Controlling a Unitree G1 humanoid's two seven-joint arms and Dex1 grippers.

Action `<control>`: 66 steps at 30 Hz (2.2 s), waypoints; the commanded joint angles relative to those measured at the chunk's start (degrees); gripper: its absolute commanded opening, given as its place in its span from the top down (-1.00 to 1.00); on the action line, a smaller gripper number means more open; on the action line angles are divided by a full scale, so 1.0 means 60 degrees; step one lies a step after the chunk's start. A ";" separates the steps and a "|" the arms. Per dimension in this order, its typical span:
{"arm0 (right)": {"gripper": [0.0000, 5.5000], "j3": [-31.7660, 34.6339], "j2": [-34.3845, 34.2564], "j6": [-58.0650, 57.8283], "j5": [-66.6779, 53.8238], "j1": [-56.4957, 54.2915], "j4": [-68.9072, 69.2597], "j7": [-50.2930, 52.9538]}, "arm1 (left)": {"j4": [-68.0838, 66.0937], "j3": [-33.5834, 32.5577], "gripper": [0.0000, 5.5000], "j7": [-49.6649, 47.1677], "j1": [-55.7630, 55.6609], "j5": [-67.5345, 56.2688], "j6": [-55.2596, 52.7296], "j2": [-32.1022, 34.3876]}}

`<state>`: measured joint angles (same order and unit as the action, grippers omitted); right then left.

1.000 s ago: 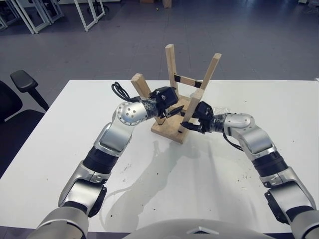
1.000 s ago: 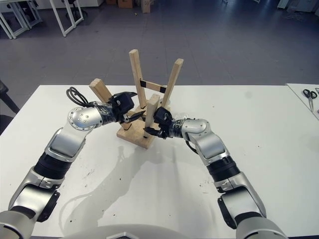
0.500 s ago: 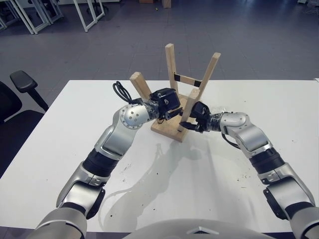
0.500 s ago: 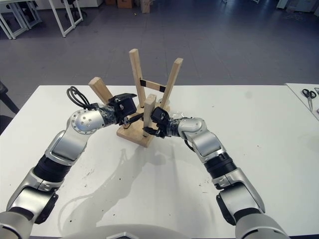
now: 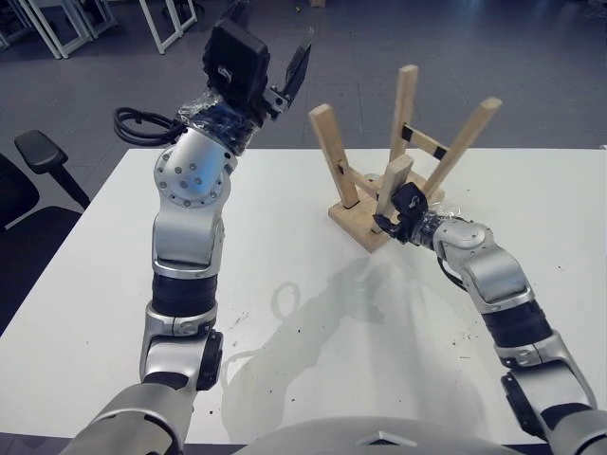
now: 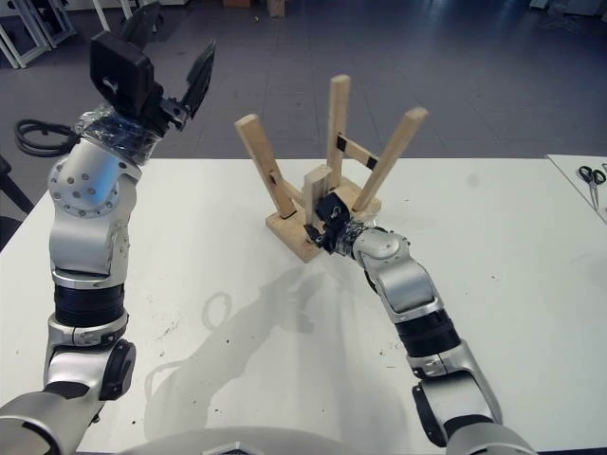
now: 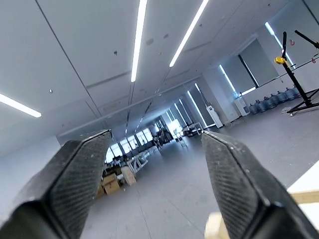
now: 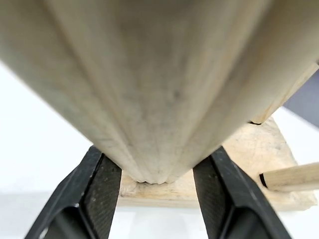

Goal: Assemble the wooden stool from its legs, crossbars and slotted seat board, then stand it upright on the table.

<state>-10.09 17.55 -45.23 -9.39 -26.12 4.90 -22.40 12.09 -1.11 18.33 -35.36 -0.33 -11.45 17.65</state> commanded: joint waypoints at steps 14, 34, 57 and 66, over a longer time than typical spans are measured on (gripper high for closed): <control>0.10 -0.0247 -0.0107 -0.1218 -0.0680 -0.0573 0.4432 0.0283 | -0.0619 -0.0229 -0.21 0.0065 0.0929 -0.0085 0.0265 0.0401; 0.10 -0.0451 0.1102 0.0732 -0.0827 -0.0381 0.3967 -0.1044 | -0.0176 -0.0886 -0.21 -0.0374 -0.0197 -0.0285 0.0099 0.0706; 0.10 0.3983 -0.0773 0.1342 -0.1527 -0.2993 0.3555 0.2860 | -0.0480 0.1283 -0.21 0.1352 0.1703 -0.6115 -0.6897 0.1117; 0.10 0.3965 -0.0150 0.1207 -0.1711 -0.1965 0.2856 0.2164 | -0.0617 -0.0201 -0.21 0.0568 0.0214 -0.6585 -0.6040 0.0635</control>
<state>13.26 15.58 -37.55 -18.44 -38.80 23.56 -8.09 10.01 -0.44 23.77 -34.89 -37.21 -42.08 23.09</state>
